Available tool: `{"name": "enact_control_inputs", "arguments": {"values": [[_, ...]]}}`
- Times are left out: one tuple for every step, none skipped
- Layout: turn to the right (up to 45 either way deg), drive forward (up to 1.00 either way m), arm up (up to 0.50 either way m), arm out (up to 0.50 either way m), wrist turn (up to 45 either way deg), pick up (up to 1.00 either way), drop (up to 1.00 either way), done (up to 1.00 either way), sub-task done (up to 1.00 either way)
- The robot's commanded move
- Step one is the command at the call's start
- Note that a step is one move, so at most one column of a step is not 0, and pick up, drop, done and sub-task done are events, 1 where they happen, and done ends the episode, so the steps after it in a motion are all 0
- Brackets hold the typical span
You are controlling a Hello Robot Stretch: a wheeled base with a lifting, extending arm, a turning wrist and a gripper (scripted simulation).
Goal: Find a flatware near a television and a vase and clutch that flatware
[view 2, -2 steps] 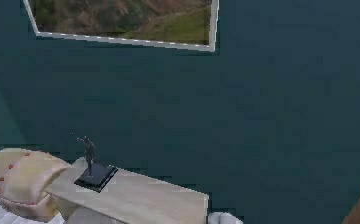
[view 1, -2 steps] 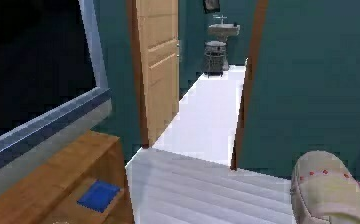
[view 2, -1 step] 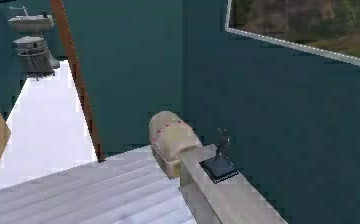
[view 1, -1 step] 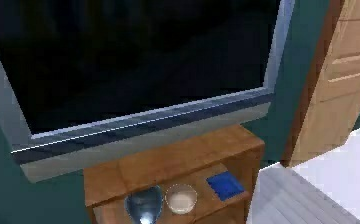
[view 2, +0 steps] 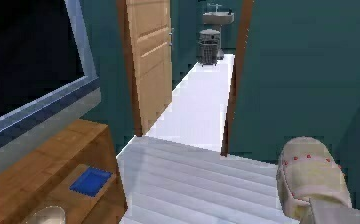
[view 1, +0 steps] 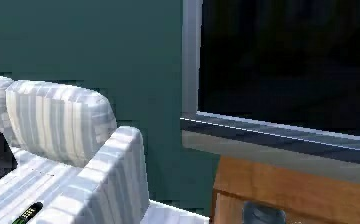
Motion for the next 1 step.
{"name": "enact_control_inputs", "arguments": {"values": [[-27.0, 0.00, 0.00, 0.00, 0.0, 0.00, 0.00, 0.00, 0.00]]}}
